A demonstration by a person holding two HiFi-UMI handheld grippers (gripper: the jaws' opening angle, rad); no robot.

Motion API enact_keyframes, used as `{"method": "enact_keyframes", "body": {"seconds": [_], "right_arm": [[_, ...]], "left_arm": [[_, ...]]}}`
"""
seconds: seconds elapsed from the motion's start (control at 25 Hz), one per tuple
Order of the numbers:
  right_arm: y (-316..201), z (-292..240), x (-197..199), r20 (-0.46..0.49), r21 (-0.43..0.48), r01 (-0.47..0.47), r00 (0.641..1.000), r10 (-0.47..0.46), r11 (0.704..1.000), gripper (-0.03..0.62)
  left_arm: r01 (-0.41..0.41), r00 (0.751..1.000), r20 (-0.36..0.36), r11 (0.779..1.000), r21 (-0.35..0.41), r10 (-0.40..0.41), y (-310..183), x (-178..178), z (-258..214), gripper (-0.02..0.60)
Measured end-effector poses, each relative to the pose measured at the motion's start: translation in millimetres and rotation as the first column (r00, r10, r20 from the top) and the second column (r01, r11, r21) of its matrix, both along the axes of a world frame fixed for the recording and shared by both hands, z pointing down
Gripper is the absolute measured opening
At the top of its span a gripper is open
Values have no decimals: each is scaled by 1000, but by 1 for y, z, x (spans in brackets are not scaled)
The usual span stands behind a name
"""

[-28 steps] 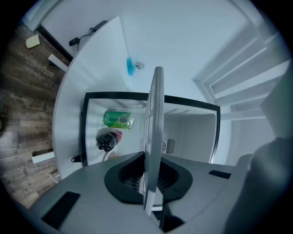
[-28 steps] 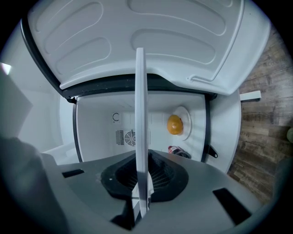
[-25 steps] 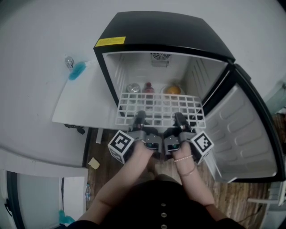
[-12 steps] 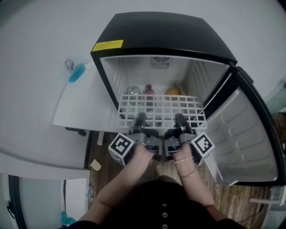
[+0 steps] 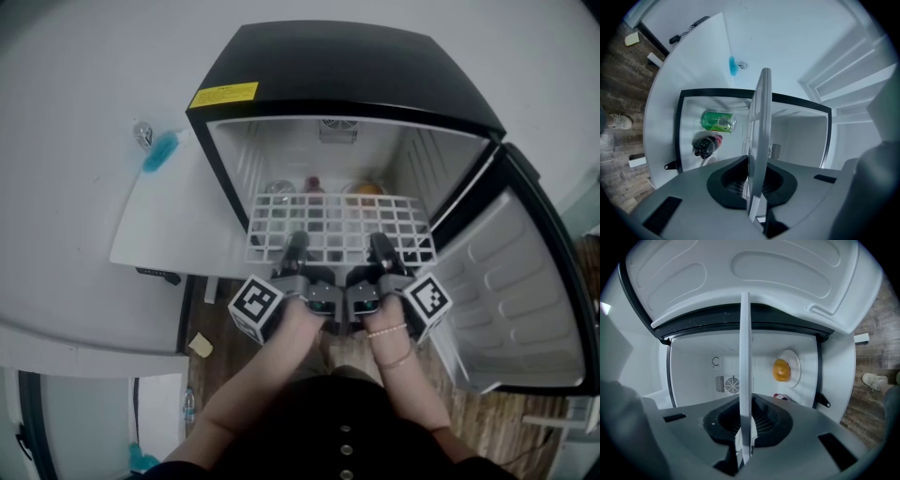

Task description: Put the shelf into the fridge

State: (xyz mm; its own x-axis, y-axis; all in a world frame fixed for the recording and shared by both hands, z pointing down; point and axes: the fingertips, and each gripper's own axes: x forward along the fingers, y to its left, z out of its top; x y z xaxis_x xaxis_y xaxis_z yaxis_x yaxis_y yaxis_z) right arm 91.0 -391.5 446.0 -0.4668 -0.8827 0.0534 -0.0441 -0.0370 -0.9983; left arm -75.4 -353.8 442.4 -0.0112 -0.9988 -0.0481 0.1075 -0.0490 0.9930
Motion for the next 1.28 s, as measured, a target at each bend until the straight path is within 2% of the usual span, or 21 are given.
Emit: {"method": "enact_keyframes", "body": {"seconds": [0.32, 0.48, 0.64, 0.8, 1.08, 1.28], "right_arm": [[-12, 1, -3, -1, 4, -6, 1000, 6, 1000, 32], [-17, 2, -5, -3, 7, -4, 1000, 4, 1000, 32], [-26, 2, -7, -2, 12, 2, 1000, -2, 1000, 32], [-34, 3, -9, -11, 17, 7, 1000, -7, 1000, 32], [-48, 3, -13, -16, 24, 15, 1000, -14, 1000, 32], [-79, -1, -20, -22, 19, 5, 1000, -5, 1000, 32]], "left_arm": [[3, 1000, 11, 1000, 3, -3, -11, -5, 4, 32], [7, 1000, -20, 1000, 15, -7, -17, -5, 3, 32], [10, 1000, 12, 1000, 20, -11, -25, -10, 7, 34], [9, 1000, -7, 1000, 17, -8, -33, -10, 4, 34], [9, 1000, 21, 1000, 16, -9, -47, -15, 7, 34], [2, 999, 32, 1000, 8, -3, -79, -23, 3, 34]]}}
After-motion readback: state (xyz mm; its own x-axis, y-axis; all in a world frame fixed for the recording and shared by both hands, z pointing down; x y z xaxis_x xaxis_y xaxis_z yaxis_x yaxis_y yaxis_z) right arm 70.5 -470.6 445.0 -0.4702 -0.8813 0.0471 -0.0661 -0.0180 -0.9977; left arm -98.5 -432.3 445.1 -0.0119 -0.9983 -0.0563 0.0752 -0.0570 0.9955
